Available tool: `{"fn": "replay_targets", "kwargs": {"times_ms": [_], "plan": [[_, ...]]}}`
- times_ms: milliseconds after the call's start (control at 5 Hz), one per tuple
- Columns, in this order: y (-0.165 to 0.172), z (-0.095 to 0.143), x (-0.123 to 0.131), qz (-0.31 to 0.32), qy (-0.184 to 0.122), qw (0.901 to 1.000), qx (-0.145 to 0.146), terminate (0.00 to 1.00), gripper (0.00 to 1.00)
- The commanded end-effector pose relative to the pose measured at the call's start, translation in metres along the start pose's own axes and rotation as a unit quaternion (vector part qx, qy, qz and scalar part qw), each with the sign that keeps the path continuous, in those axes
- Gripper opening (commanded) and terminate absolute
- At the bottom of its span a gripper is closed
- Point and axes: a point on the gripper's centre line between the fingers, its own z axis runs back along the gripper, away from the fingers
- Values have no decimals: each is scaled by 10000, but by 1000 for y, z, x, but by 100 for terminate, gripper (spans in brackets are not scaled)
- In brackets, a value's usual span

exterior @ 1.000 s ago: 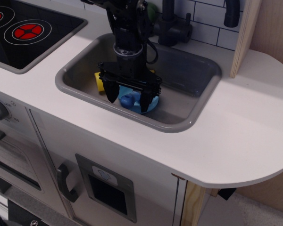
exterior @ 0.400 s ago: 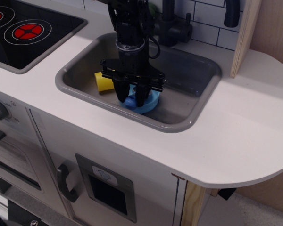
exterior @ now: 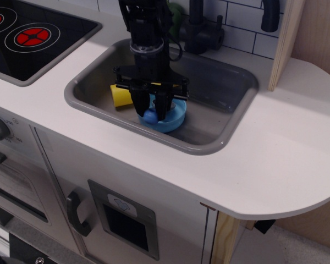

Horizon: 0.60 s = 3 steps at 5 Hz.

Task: Take spoon out of bowl sink

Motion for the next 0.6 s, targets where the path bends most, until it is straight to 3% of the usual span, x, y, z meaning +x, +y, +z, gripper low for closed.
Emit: {"fn": "replay_targets", "kwargs": {"times_ms": [0,200,400], "plan": [[-12,61,17,321,-722,9964,-322,0,0],[-27,68,12,194,-721,9962,-456,0,0],[-49,50,11,-100,-504,9984,-246,0,0]]}}
